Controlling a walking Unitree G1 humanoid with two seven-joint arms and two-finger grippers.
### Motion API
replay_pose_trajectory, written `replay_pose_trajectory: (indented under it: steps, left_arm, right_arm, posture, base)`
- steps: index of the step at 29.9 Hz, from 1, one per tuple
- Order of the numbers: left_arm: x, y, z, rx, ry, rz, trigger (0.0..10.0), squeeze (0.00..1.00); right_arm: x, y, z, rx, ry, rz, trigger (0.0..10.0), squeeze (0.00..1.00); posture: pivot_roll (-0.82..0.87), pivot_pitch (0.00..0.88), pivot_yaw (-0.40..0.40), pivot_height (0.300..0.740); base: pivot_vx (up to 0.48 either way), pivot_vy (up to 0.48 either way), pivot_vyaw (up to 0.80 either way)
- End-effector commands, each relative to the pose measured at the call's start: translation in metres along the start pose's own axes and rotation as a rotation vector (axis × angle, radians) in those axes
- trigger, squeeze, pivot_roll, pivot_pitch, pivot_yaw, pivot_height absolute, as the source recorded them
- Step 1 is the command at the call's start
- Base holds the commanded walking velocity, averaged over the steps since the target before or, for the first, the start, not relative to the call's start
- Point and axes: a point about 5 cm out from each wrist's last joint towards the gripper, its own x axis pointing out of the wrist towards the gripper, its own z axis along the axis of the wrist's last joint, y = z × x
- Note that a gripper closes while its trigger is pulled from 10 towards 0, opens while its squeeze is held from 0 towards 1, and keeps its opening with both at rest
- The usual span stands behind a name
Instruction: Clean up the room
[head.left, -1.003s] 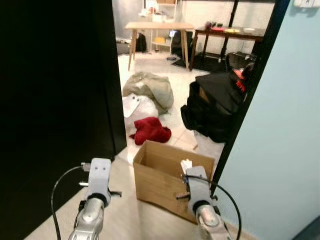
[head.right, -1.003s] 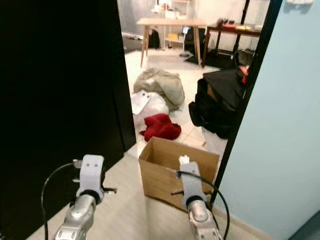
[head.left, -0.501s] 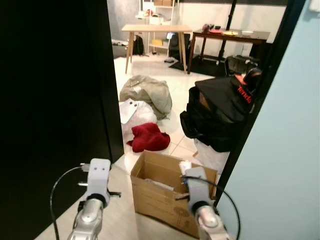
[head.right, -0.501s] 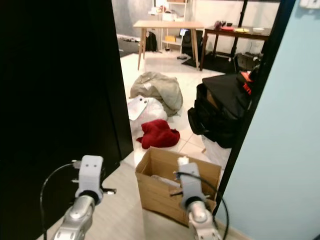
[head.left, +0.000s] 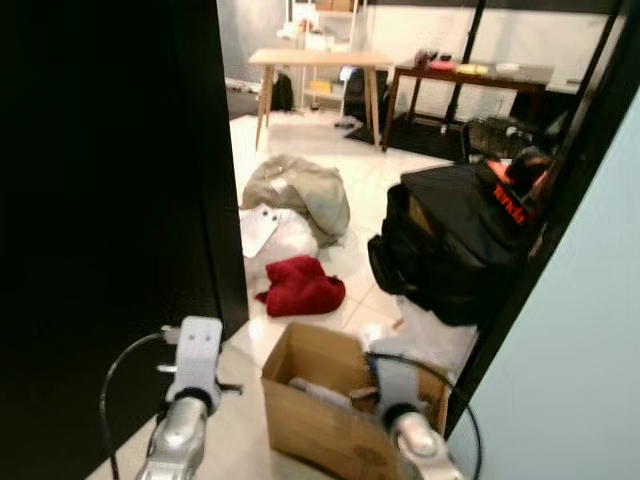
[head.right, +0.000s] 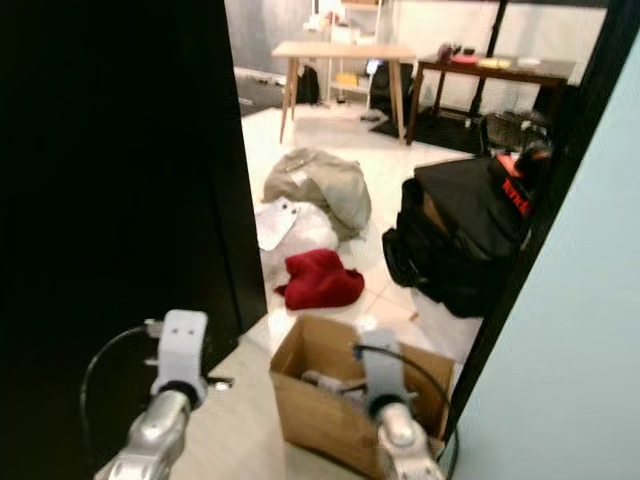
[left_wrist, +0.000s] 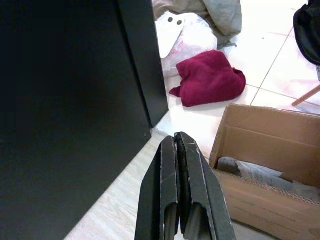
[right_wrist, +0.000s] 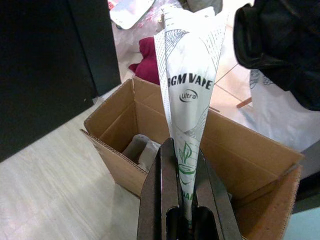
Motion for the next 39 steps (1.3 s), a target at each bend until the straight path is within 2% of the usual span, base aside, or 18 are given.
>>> replay_pose_trajectory:
  steps: [1,10,18,26,30,39]
  left_arm:
    - [-0.001,-0.003,-0.002,-0.003,0.011,-0.007,10.0,0.00]
    - [0.000,-0.002,-0.001,-0.002,0.013,-0.009,10.0,0.00]
    - [0.000,-0.003,-0.002,-0.001,0.017,-0.013,10.0,0.00]
    - [0.000,-0.004,-0.003,0.002,0.026,-0.028,10.0,0.00]
    - [-0.001,-0.013,-0.005,-0.001,0.044,-0.094,10.0,0.00]
    - [-0.001,-0.015,-0.006,0.008,0.046,-0.104,10.0,0.00]
  right_arm:
    - [-0.001,-0.008,-0.002,0.004,0.005,-0.020,10.0,0.00]
    - [-0.002,-0.007,-0.004,0.006,0.016,-0.022,10.0,0.00]
    - [-0.003,-0.008,-0.006,0.011,0.023,-0.029,10.0,0.00]
    - [-0.004,-0.008,-0.006,0.002,0.022,-0.033,10.0,0.00]
    - [-0.004,-0.008,-0.007,0.000,0.025,-0.034,10.0,0.00]
    - [-0.004,-0.009,-0.006,0.002,0.026,-0.036,10.0,0.00]
  posture:
    - [0.08,0.007,-0.007,0.740]
    - [0.08,0.013,-0.001,0.740]
    - [0.08,0.017,0.001,0.740]
    - [0.08,0.019,0.004,0.740]
    - [0.08,0.020,0.004,0.740]
    - [0.07,0.019,0.006,0.740]
  base:
    - [0.307,0.000,-0.49]
    - [0.301,0.000,0.00]
    - [0.295,0.000,-0.67]
    - [0.274,0.000,0.00]
    - [0.000,0.000,0.00]
    - [0.000,0.000,0.00]
